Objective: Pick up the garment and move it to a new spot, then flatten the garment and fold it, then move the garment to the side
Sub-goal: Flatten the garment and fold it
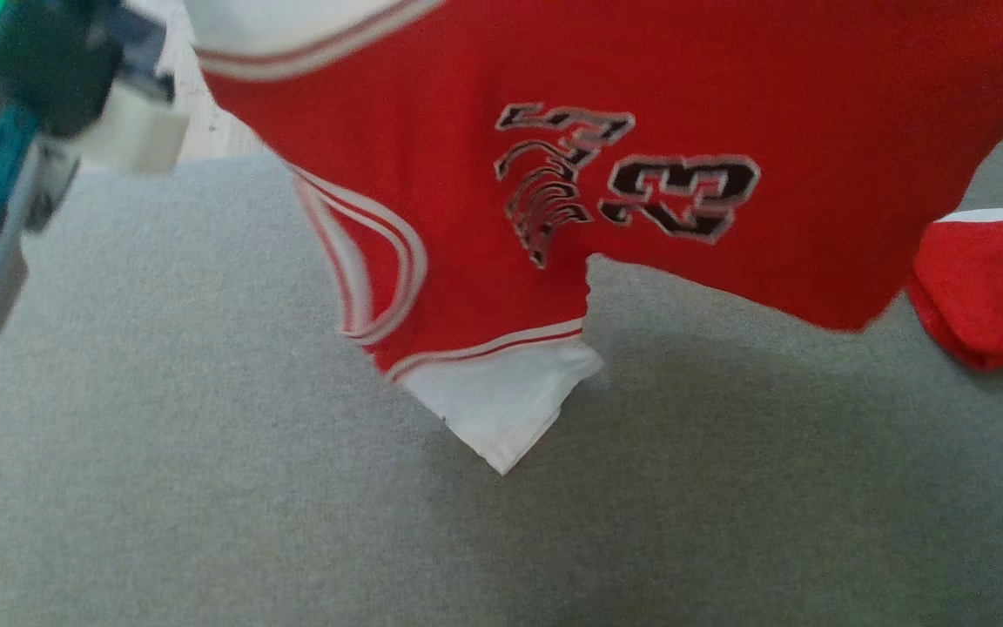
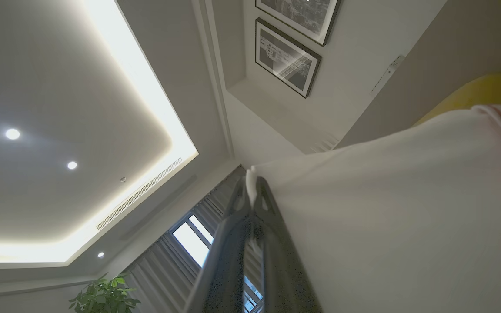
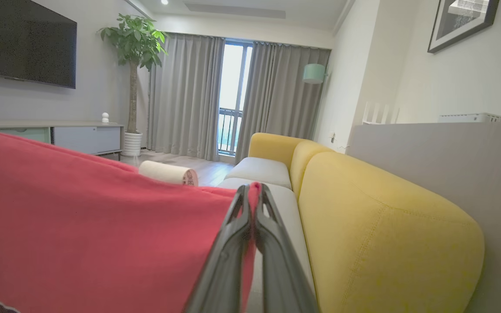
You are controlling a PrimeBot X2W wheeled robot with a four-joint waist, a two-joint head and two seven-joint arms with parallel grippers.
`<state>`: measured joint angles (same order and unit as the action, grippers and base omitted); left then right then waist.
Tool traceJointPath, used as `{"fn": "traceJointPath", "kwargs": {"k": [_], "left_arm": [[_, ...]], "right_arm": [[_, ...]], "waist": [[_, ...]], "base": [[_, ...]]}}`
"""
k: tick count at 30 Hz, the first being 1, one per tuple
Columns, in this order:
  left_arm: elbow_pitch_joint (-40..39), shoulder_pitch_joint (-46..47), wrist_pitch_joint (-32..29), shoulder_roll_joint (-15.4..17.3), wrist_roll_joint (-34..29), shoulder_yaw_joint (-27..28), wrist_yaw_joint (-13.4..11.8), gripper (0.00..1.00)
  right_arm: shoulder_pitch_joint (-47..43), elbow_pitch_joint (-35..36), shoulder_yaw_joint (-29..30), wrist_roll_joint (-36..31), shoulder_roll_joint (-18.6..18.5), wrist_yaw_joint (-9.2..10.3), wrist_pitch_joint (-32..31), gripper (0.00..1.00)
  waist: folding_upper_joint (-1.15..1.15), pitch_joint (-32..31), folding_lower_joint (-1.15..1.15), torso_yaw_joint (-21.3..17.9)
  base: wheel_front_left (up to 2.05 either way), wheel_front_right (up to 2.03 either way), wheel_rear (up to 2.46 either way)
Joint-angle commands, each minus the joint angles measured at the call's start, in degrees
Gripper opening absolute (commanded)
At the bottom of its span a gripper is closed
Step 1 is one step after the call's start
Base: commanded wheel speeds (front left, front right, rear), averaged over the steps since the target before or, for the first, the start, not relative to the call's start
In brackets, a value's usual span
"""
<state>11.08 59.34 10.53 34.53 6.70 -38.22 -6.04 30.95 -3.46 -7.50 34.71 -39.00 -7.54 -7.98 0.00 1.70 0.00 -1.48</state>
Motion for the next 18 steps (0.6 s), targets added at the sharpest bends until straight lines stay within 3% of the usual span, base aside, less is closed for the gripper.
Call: {"fn": "traceJointPath", "kwargs": {"k": [1, 10, 18], "left_arm": [[-0.2, 5.6, -0.6, 1.3, -0.7, 2.4, 0.3, 0.00], [3.8, 13.0, -0.3, -1.0, -2.3, 0.7, 2.8, 0.00], [15.8, 27.4, -0.7, -2.8, -6.8, -1.9, 7.5, 0.00]], "right_arm": [[3.0, 1.9, -0.4, -0.3, -2.4, 0.05, -0.5, 0.00], [8.6, 0.5, -2.3, 0.1, -3.5, 0.05, -1.9, 0.00], [22.9, -8.8, -9.3, 1.4, -1.9, 0.05, -2.2, 0.00]], "waist": [[0.00, 0.5, 0.00, 0.3], [0.00, 2.4, 0.00, 1.0], [0.00, 12.6, 0.00, 1.1]], "base": [[0.00, 0.00, 0.00], [0.00, 0.00, 0.00], [0.00, 0.00, 0.00]]}}
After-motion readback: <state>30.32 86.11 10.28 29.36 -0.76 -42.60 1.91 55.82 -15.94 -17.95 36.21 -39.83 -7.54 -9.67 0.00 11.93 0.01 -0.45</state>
